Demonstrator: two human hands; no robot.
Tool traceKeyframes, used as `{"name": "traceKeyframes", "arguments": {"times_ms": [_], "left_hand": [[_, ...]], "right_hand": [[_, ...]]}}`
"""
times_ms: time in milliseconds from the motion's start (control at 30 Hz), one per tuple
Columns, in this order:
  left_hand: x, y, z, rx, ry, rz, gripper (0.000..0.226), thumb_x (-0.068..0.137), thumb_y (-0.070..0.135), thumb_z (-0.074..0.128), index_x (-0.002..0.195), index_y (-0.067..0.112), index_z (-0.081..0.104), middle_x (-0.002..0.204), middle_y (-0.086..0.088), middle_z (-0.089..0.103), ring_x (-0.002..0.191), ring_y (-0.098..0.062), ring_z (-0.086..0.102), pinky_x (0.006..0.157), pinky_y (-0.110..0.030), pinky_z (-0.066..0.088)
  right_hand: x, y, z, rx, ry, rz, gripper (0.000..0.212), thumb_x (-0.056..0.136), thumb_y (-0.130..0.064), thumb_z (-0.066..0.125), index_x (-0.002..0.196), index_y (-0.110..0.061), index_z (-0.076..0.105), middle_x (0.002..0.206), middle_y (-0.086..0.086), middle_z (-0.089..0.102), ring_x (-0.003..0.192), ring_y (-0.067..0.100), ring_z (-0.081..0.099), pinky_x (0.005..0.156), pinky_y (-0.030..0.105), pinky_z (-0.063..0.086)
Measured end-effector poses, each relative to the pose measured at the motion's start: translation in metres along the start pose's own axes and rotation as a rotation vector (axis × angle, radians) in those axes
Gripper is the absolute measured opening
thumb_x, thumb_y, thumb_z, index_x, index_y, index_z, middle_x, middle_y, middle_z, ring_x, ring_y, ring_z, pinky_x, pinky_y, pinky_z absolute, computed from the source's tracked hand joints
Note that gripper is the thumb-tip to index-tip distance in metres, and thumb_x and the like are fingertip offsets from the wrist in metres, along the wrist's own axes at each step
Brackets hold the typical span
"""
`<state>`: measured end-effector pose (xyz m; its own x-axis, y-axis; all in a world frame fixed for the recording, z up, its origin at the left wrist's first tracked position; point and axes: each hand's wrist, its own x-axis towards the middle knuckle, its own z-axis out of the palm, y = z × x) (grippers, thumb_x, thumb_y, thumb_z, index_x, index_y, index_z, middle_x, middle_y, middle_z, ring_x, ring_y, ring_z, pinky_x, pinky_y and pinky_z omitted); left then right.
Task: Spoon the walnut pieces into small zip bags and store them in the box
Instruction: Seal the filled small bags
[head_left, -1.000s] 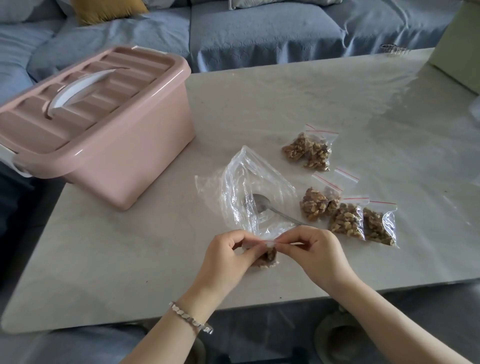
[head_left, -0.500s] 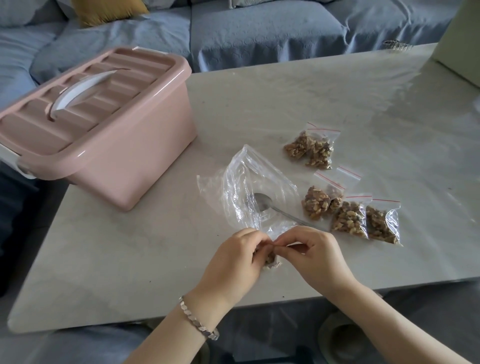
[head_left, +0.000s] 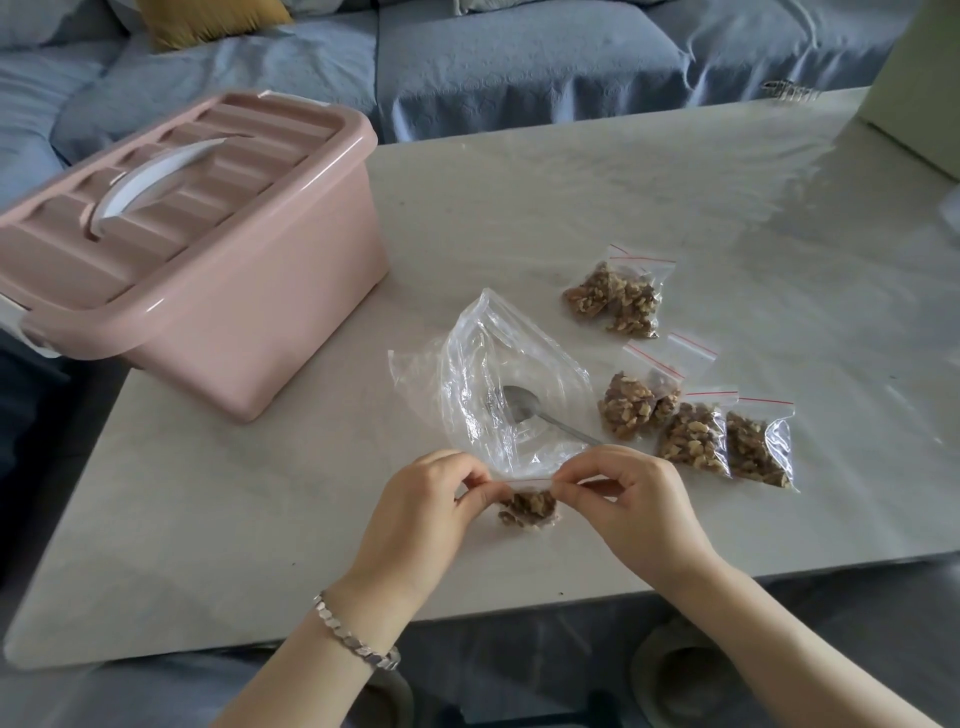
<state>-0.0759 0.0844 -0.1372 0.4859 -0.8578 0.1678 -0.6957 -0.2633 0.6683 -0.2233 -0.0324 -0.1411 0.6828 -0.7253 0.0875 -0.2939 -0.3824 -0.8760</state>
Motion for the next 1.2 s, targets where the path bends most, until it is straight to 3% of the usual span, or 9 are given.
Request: {"name": "traceKeyframes", "arguments": {"times_ms": [100,200,300,433,600,700,833,1067,1200], "left_hand": [[0.000,0.000,-0.001,0.017,0.042,-0.020,0.022,0.071,0.028,0.076,0.061,0.016,0.061,0.059,0.011,0.054,0.062,-0.005,0.049,0.054,-0.013,0.035],[0.001,0.002,-0.004,0.022,0.034,0.017,0.020,0.072,0.030,0.075,0.063,0.019,0.061,0.059,0.017,0.048,0.060,0.005,0.047,0.055,-0.010,0.033],[0.000,0.006,-0.005,0.020,0.014,0.049,0.019,0.075,0.035,0.070,0.066,0.020,0.062,0.063,0.015,0.051,0.061,0.010,0.045,0.056,-0.008,0.033],[0.004,0.015,-0.006,0.004,0.029,0.036,0.015,0.079,0.034,0.065,0.073,0.019,0.066,0.069,0.011,0.060,0.066,-0.004,0.054,0.056,-0.015,0.040],[0.008,0.022,-0.007,-0.041,-0.026,-0.053,0.003,0.084,0.024,0.066,0.081,0.023,0.066,0.077,0.017,0.063,0.079,0.001,0.058,0.065,-0.013,0.045],[0.007,0.022,-0.004,-0.023,-0.076,-0.109,0.003,0.084,0.029,0.065,0.086,0.026,0.064,0.077,0.019,0.063,0.074,0.001,0.059,0.066,-0.015,0.045],[0.006,0.023,-0.003,0.003,-0.114,-0.122,0.005,0.084,0.030,0.064,0.086,0.026,0.064,0.072,0.022,0.060,0.072,0.008,0.055,0.063,-0.008,0.040],[0.005,0.016,-0.012,0.014,-0.174,-0.156,0.007,0.087,0.032,0.058,0.081,0.032,0.062,0.077,0.021,0.063,0.078,0.006,0.057,0.067,-0.010,0.044],[0.007,0.017,-0.016,0.053,-0.171,-0.163,0.007,0.087,0.032,0.059,0.081,0.032,0.062,0.075,0.020,0.063,0.077,0.004,0.059,0.071,-0.017,0.047]], "right_hand": [[-0.001,-0.005,-0.001,-0.079,-0.058,0.017,0.011,0.078,-0.009,0.070,0.074,-0.019,0.069,0.077,-0.015,0.063,0.080,0.002,0.059,0.067,0.006,0.045],[0.000,-0.009,-0.001,-0.236,-0.128,-0.068,0.003,0.083,-0.020,0.066,0.085,-0.022,0.068,0.084,-0.021,0.056,0.078,-0.002,0.054,0.070,0.011,0.043],[0.003,-0.009,-0.006,-0.288,-0.161,-0.126,0.003,0.080,-0.022,0.069,0.082,-0.022,0.072,0.074,-0.025,0.052,0.076,-0.008,0.050,0.065,0.007,0.038],[0.004,-0.014,-0.022,-0.321,-0.130,-0.136,0.003,0.080,-0.017,0.069,0.079,-0.019,0.071,0.071,-0.018,0.055,0.068,-0.003,0.052,0.060,0.010,0.039],[0.021,-0.008,-0.072,-0.317,-0.014,-0.002,0.014,0.085,-0.012,0.062,0.081,-0.025,0.058,0.068,-0.009,0.063,0.059,0.001,0.054,0.056,0.011,0.038],[0.041,0.011,-0.090,-0.319,0.075,0.129,0.011,0.086,-0.012,0.062,0.084,-0.023,0.059,0.080,-0.002,0.066,0.070,0.019,0.062,0.064,0.024,0.042],[0.056,0.027,-0.093,-0.486,-0.008,0.242,0.014,0.086,-0.017,0.060,0.100,-0.017,0.063,0.091,0.001,0.067,0.087,0.024,0.062,0.076,0.030,0.046],[0.111,0.002,-0.091,-0.611,0.150,0.065,0.020,0.088,-0.014,0.054,0.104,-0.010,0.064,0.105,0.008,0.064,0.097,0.025,0.057,0.082,0.033,0.046],[0.170,0.011,-0.093,-0.680,0.069,0.175,0.045,0.089,-0.020,0.056,0.131,-0.010,0.045,0.134,0.015,0.046,0.125,0.031,0.039,0.099,0.041,0.036]]}}
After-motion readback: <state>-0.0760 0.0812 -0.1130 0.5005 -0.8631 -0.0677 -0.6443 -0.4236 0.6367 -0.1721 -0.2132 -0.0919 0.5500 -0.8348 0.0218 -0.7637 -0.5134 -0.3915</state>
